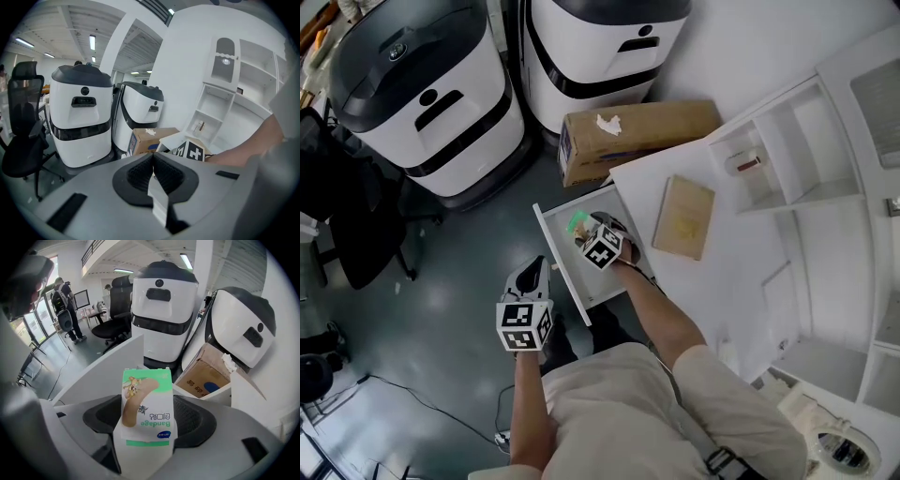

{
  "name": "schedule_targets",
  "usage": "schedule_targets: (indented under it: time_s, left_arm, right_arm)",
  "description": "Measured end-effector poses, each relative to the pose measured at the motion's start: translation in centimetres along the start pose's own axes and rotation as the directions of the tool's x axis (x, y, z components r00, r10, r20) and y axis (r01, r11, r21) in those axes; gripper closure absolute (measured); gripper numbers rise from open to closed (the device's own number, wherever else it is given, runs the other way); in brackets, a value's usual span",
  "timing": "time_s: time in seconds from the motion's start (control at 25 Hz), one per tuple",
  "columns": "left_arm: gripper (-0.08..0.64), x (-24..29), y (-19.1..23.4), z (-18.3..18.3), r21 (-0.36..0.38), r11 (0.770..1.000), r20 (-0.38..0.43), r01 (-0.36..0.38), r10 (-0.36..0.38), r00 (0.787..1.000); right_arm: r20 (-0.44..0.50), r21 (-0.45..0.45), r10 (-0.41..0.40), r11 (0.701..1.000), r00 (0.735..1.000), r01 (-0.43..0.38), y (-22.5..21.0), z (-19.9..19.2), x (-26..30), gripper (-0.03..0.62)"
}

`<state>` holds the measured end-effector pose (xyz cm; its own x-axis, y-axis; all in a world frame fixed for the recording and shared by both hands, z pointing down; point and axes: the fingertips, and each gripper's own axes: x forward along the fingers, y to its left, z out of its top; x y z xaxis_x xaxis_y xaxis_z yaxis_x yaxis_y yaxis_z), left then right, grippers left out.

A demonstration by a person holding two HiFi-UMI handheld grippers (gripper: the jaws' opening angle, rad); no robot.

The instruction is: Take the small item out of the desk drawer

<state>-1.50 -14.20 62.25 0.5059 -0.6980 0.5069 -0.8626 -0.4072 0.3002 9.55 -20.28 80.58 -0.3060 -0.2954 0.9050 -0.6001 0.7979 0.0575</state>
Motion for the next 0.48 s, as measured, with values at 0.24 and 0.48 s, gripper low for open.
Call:
schedule_targets:
  time_s: [0.24, 0.48]
  left_arm:
    - [0.543, -0.3, -0.6, 1.2, 0.015, 1.0, 0.02, -0.003, 0.003, 1.0]
    - [0.543, -0.9, -0.9, 2.0, 0.141, 0.989, 0.016, -0.04, 0.038, 0.999]
  right_arm:
    - [0.085, 0.098, -0.053, 0.994, 0.995, 0.045, -0.2, 1.7, -3.4, 0.235]
    - [0.24, 0.221, -0.107, 0.974, 0.965, 0.053, -0.5, 4.5, -8.0, 0.235]
